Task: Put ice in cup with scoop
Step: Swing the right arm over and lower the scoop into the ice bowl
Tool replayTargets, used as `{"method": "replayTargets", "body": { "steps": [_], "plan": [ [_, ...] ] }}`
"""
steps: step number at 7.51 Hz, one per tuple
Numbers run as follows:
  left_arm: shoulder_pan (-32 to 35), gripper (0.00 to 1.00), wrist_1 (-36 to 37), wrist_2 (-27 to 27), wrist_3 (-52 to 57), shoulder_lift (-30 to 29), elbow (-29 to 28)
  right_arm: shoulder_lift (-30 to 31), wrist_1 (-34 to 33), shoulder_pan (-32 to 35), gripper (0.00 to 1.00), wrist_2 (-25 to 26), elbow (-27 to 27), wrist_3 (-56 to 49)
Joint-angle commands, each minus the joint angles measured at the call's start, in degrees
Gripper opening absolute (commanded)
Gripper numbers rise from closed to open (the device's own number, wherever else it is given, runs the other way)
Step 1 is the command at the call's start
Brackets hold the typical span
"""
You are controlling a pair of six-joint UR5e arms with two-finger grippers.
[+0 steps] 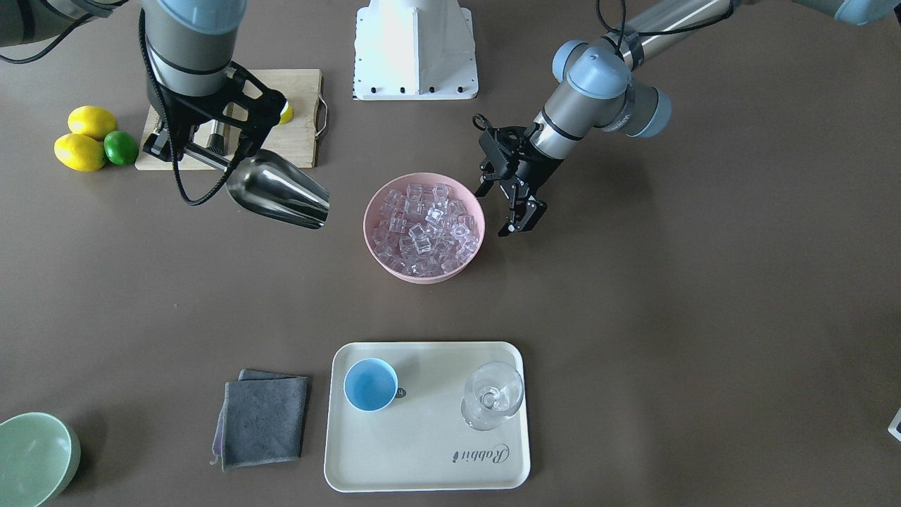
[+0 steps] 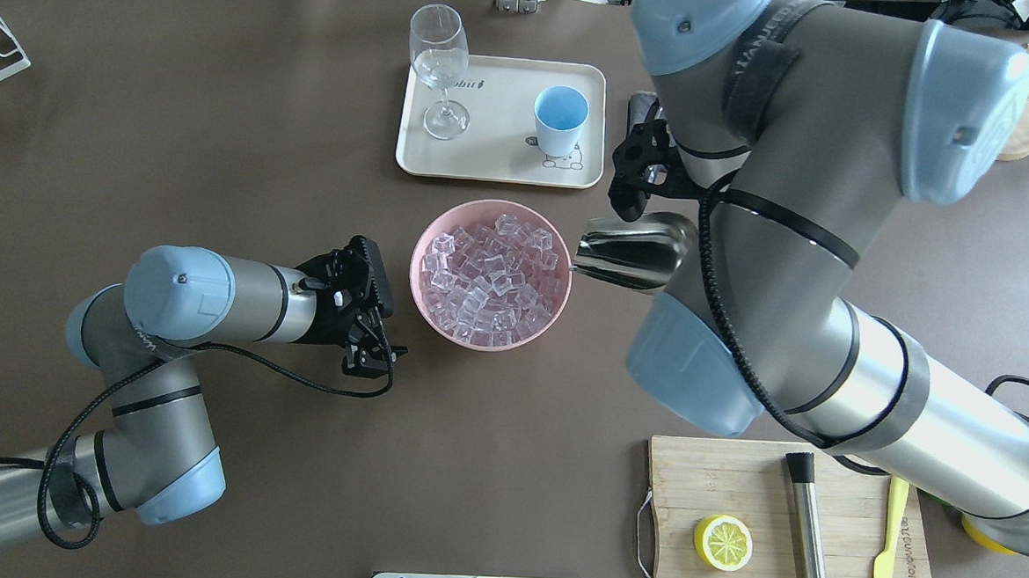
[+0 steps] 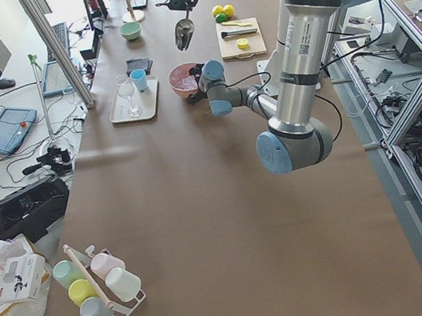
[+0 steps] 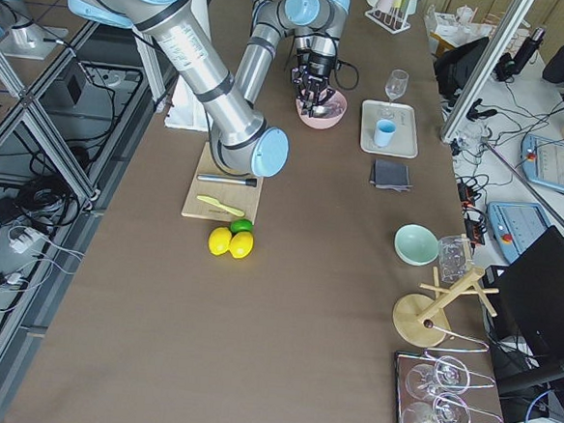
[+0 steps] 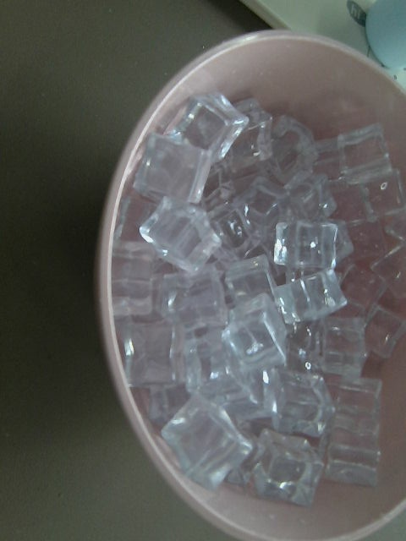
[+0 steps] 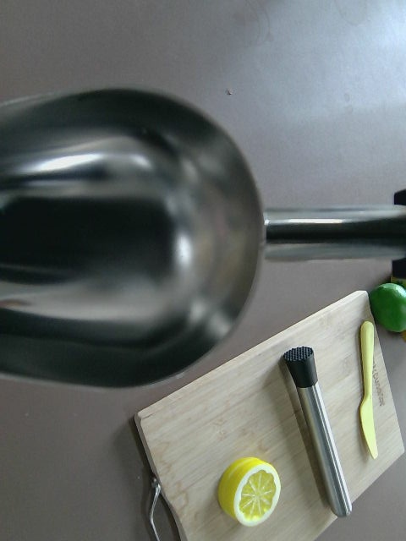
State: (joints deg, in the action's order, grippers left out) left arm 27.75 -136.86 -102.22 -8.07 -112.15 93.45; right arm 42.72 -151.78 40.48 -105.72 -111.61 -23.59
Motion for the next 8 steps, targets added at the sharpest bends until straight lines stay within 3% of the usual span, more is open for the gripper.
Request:
{"method": "replayTargets", "body": {
  "steps": [1,3,5,8],
  "plan": [
    [-0.7,0.98,-1.7,0.4,-0.3,1.8,0.5,-9.6,-7.0,-4.7,0.0,0.1,7.1,2.7],
    [-1.7,0.98,-2.0,0.3,-0.1,2.5,0.7,-12.9,-12.1,-5.3,0.0,2.1,11.1,2.4],
    [-1.8,0.98,-2.8,0.3,0.0,2.8,0.2,-16.2,-12.7,-5.3,0.0,3.1,19.1,2.2],
    [-1.6,0.98,-5.8,0.4,-0.1,5.4,0.2,-16.8,-12.7,-6.5,0.0,7.2,24.1,2.2]
  ]
}}
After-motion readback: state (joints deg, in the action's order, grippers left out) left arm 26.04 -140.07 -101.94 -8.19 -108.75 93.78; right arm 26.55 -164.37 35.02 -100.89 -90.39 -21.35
